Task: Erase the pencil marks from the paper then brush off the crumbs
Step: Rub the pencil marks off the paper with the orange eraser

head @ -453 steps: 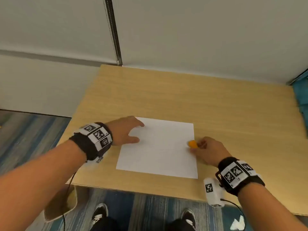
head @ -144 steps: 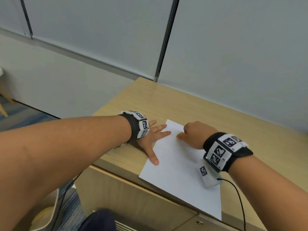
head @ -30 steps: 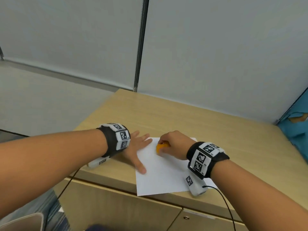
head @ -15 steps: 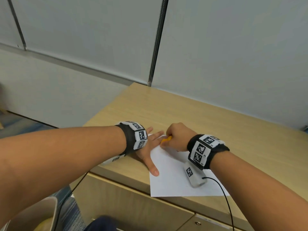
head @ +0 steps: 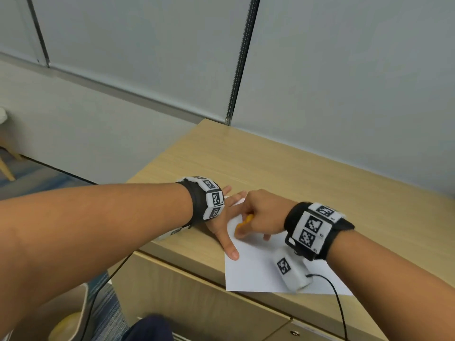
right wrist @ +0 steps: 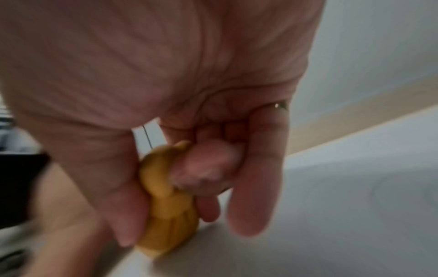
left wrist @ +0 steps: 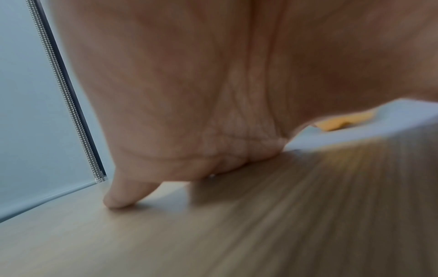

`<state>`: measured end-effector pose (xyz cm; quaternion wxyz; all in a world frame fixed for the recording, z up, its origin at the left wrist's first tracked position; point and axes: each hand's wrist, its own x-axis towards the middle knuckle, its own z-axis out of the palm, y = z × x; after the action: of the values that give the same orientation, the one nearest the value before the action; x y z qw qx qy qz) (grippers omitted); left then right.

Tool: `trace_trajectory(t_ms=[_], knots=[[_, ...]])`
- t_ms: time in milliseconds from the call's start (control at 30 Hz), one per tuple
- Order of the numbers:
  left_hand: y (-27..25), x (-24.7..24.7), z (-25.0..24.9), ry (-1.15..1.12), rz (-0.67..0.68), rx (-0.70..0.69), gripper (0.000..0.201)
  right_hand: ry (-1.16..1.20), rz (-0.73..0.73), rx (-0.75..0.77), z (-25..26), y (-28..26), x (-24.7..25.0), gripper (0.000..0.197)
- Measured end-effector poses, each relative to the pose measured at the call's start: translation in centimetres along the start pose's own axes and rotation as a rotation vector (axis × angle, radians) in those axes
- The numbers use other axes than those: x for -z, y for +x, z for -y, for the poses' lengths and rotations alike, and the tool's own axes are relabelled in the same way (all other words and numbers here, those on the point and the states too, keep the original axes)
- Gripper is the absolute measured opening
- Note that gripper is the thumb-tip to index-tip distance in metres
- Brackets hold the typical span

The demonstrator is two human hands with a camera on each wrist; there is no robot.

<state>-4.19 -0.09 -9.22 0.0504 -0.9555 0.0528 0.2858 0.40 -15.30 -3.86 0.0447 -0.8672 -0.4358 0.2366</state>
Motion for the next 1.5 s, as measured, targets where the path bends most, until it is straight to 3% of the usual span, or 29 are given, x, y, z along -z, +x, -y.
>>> trace_trajectory(t_ms=[133, 267, 433, 567, 733, 867, 1033, 1133, 1267, 1433, 1500], knots=[[-0.3, 0.0, -0.1, -0.021, -0.019, 0.017, 0.159, 0.042, -0.188, -0.109, -1.1, 1.1, 1.0, 0.029], [0.2, -0.1, 0.1, 0.024, -0.002, -0.013, 0.156, 0.019, -0.051, -0.013, 0.1, 0.4, -0.5, 0.028], [-0.4, 0.0, 0.1, -0.052, -0.054, 0.017, 0.153, -0.055, -0.213, -0.157, -1.3, 1.4, 1.8, 0.035], [-0.7, 0.1, 0.1, -0.032, -0.022, 0.016, 0.147, -0.039, -0.052, -0.048, 0.3, 0.8, 0.3, 0.028], [-1.0, 0.2, -0.1, -0.046, -0.057, 0.009, 0.143, 0.007, -0.187, -0.154, 0.0, 1.8, 1.4, 0.030], [-0.9, 0.3, 0.0, -0.021, -0.015, 0.028, 0.143, 0.030, -0.056, -0.092, 0.5, 1.5, 0.3, 0.021], [-1.0, 0.3, -0.1, -0.062, -0.058, 0.025, 0.147, 0.030, -0.197, -0.201, -0.8, 1.9, 1.6, 0.030], [-1.1, 0.4, -0.2, -0.037, -0.029, 0.038, 0.143, 0.006, -0.103, -0.101, 0.0, 1.6, 0.3, 0.024], [-0.8, 0.4, -0.1, -0.056, -0.048, 0.040, 0.149, 0.069, -0.199, -0.189, -0.2, 1.7, 1.0, 0.030], [-0.7, 0.8, -0.2, 0.013, 0.016, 0.028, 0.144, 0.066, -0.079, -0.089, 0.7, 1.5, 0.0, 0.022], [-0.7, 0.5, 0.0, -0.041, -0.033, 0.028, 0.144, 0.082, -0.152, -0.164, 0.1, 1.5, 0.7, 0.028]])
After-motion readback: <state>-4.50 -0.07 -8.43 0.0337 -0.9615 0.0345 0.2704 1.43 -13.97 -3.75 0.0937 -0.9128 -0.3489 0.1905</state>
